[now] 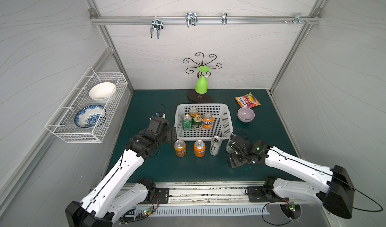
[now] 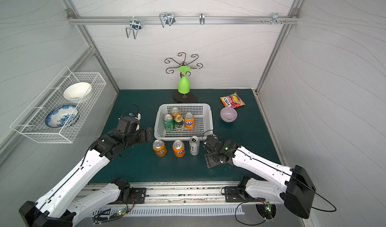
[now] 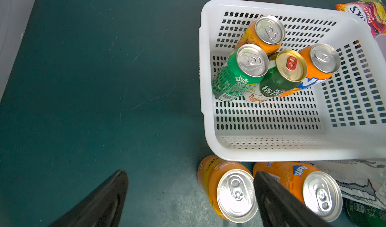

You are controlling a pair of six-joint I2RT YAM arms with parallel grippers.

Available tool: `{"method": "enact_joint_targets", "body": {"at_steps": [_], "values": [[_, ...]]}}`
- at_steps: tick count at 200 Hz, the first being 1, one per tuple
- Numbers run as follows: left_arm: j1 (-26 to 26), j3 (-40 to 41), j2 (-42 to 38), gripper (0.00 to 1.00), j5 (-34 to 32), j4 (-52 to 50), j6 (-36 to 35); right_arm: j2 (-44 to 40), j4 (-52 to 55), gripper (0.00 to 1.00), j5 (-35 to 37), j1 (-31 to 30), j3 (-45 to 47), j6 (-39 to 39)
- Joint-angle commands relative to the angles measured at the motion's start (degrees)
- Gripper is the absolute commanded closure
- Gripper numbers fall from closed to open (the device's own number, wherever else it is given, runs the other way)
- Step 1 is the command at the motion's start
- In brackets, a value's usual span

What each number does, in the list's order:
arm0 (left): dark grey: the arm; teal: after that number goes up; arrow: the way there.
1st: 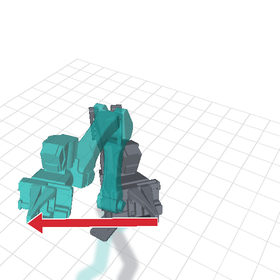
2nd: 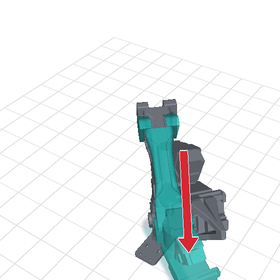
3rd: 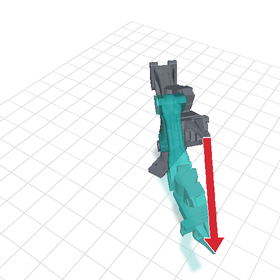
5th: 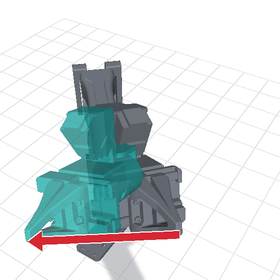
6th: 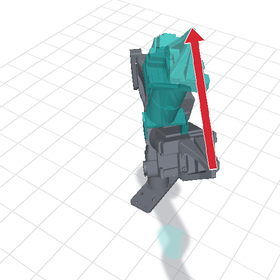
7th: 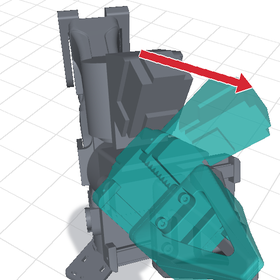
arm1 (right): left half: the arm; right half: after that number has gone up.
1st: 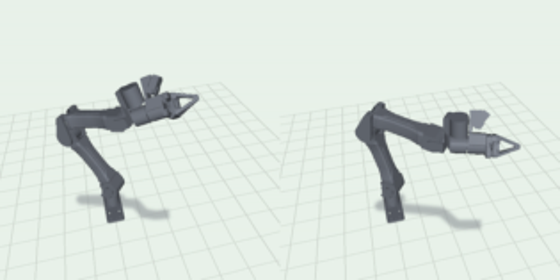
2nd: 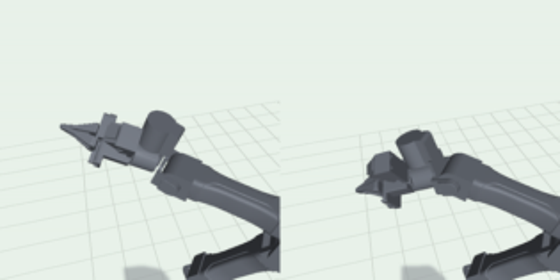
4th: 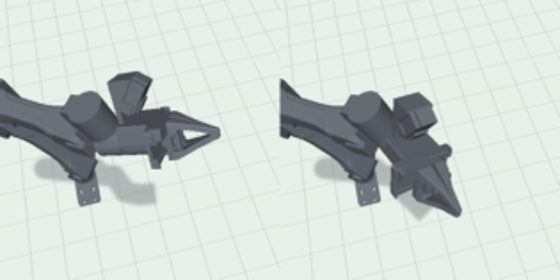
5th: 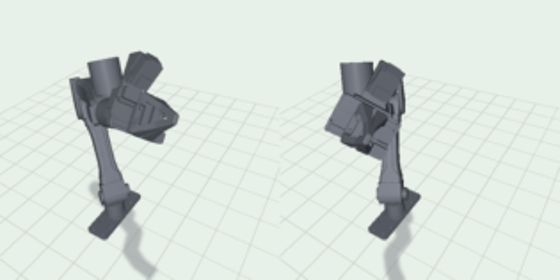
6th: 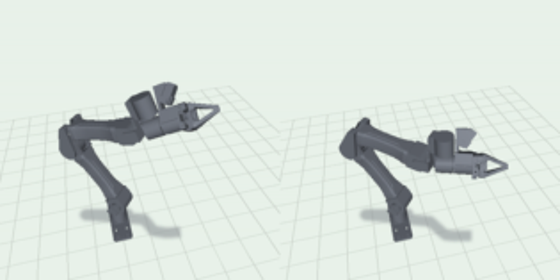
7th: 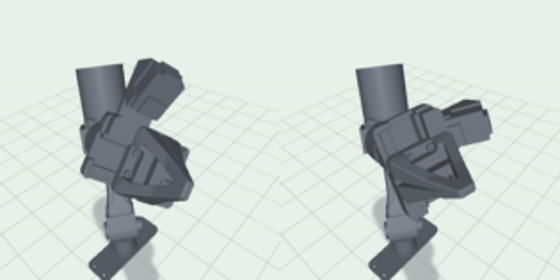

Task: Take out the drinks from the basket
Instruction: Place the drink at the center of the board.

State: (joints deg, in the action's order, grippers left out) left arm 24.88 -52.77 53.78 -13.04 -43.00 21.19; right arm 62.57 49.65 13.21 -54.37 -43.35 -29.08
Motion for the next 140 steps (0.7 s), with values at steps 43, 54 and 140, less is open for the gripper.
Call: {"method": "enact_joint_targets", "body": {"at_steps": [43,54,140], "values": [[-0.3,-1.8,-0.1,0.02,-0.3,1.4,-0.6,-4.8,6.7,0.01,2.0,-0.4,-6.8,1.9],[-0.3,-1.8,0.0,0.02,-0.3,1.4,-0.6,-5.2,7.9,0.01,2.9,-0.3,-8.0,2.6],[-0.4,-2.5,0.0,0.02,0.5,1.1,-0.8,-2.9,8.3,0.01,-0.4,5.0,-20.1,13.5]]}}
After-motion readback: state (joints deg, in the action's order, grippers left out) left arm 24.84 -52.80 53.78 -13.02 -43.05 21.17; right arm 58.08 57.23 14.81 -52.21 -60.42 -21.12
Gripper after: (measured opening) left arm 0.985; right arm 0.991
